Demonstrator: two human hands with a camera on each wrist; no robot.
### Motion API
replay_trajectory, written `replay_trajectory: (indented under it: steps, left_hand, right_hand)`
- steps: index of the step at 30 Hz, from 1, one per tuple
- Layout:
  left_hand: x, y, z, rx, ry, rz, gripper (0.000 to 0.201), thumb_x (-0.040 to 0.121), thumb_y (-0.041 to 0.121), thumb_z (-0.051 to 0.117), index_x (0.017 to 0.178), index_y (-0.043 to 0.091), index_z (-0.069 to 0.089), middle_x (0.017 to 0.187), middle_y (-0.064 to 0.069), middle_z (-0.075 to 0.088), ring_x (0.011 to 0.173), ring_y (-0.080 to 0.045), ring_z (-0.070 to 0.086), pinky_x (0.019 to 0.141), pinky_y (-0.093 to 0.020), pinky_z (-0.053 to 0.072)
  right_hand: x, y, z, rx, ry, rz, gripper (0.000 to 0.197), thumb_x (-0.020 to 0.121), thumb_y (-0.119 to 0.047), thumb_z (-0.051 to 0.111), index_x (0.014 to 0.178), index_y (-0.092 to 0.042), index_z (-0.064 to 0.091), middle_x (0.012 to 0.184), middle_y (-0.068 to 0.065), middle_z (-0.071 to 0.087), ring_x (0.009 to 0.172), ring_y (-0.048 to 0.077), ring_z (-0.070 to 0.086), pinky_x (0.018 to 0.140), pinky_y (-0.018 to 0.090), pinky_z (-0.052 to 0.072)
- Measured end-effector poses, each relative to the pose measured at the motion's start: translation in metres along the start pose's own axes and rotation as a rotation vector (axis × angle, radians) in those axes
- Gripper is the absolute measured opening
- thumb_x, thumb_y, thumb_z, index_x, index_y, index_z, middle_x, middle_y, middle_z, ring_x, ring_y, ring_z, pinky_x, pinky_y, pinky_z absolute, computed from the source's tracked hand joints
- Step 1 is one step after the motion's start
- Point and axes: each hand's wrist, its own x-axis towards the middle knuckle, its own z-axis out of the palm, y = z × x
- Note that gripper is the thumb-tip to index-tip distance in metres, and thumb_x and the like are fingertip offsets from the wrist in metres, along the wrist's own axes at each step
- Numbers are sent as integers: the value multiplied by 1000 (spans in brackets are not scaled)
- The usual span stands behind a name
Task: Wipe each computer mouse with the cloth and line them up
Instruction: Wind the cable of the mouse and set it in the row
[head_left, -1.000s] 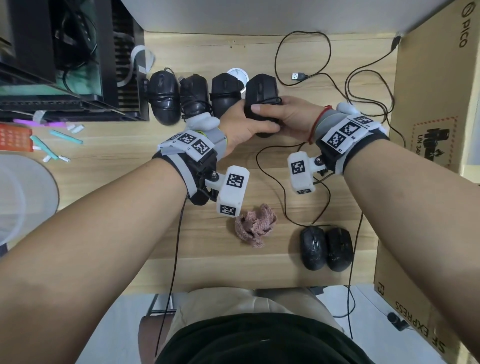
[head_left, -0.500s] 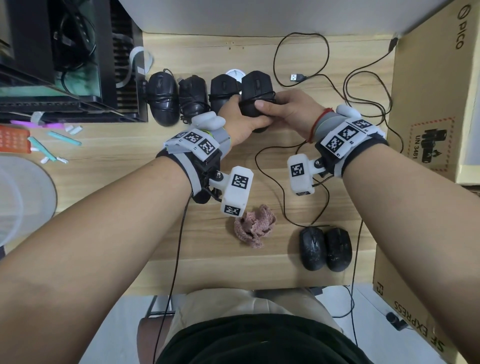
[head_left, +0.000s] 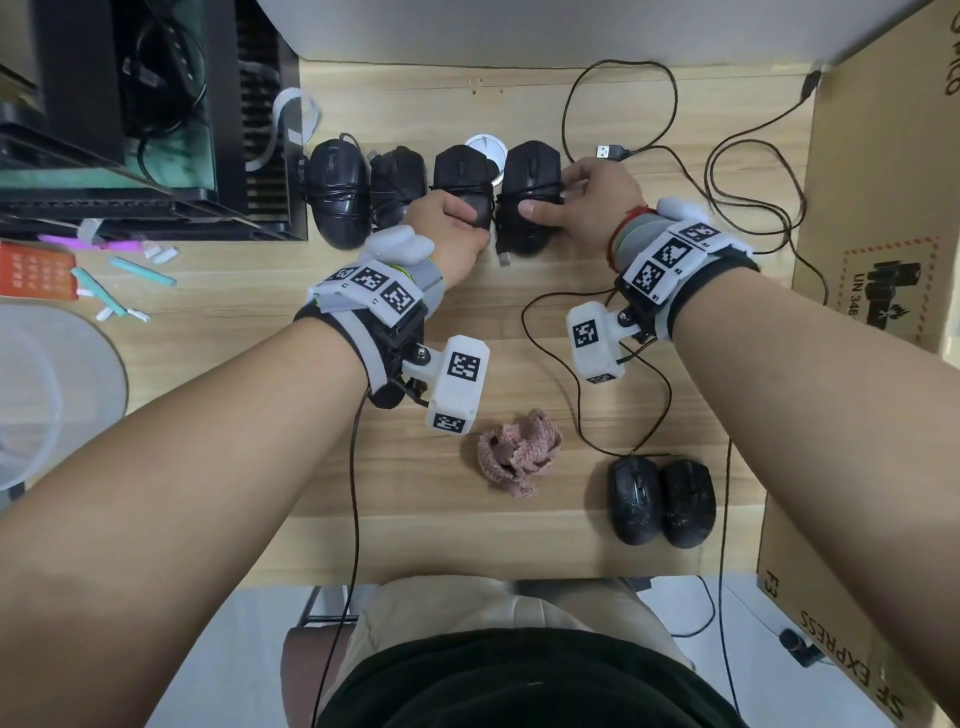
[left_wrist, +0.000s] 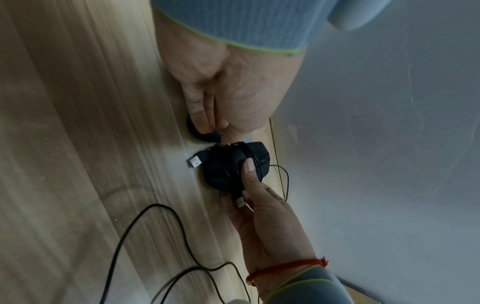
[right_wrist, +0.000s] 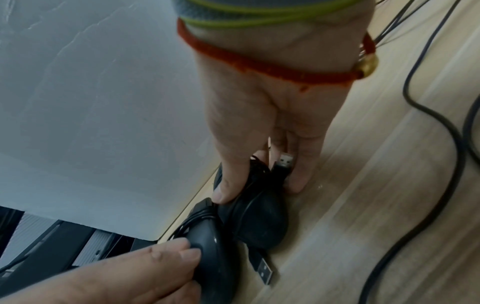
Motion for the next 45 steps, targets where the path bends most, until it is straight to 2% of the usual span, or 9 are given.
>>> replay_trajectory:
  steps: [3,6,14,18,21,24,28,37,45]
  left_hand:
    - [1,1,2,19,-17,7,21,81,12,74,94,20,60,78,8,61,84,-19,64,82,-30,54]
    - [2,1,2,30,-26,9,22,81,14,75,94,21,59,80,7,62,87,-20,65,85,-33,55]
    - [1,3,1,33,-32,-5,22,82,13,76,95,21,59,83,5,64,93,-22,68,86,-33,55]
    - [0,3,0,26,-25,-10,22,83,14,76,96,20,60,90,1,66,91,-20,66,83,-29,53]
    - [-1,4,0,19,-17,-17,22,83,17,76,96,21,60,97,-1,69,90,-19,65,85,-29,53]
    - [-4,5,-2,15,-15,-22,20,83,19,76,95,22,61,100,-1,69,92,-18,65,83,-27,51]
    - [-13,9,-4,-27,-29,-39,21,82,18,77,82,28,58,105,-6,71,97,-24,69,93,-38,55]
    - [-35,3,-4,-89,-61,-53,21,82,15,78,81,26,60,104,-12,73,97,-30,71,93,-42,57]
    - [-46,-6,-2,-71,-79,-57,19,80,17,78,80,25,61,99,-9,73,92,-29,72,91,-42,58]
  right_hand:
    - [0,-2,2,-24,6,7,49,63,-61,84,90,-25,64,82,-12,66,81,10,64,79,27,53]
    - [-2,-5,-2,-61,-4,-14,43,71,-55,81,97,-22,71,87,-11,69,82,9,63,74,21,45]
    - [-4,-13,-5,-36,-80,-49,45,77,-45,79,116,-23,72,104,-9,73,99,10,66,90,25,49]
    - [-4,-16,-4,46,-51,-70,63,67,-44,81,124,-22,66,116,-10,69,111,9,62,104,34,47]
    - [-3,-17,-6,61,-29,-64,77,68,-45,83,135,-18,57,125,-5,64,115,10,59,107,31,44]
    - [-2,-13,-9,76,2,-48,72,75,-40,82,137,-17,54,126,-3,61,116,12,57,106,28,43]
    - [-8,-13,-15,53,0,-55,64,78,-36,80,135,-20,56,123,-3,59,113,12,57,102,26,44]
    - [-23,-12,-9,-35,-2,-57,53,79,-19,79,127,-24,56,109,1,64,102,17,64,82,23,45]
    - [-30,-8,-6,0,69,-81,55,85,-33,73,135,-27,51,110,-3,56,97,13,56,83,22,39]
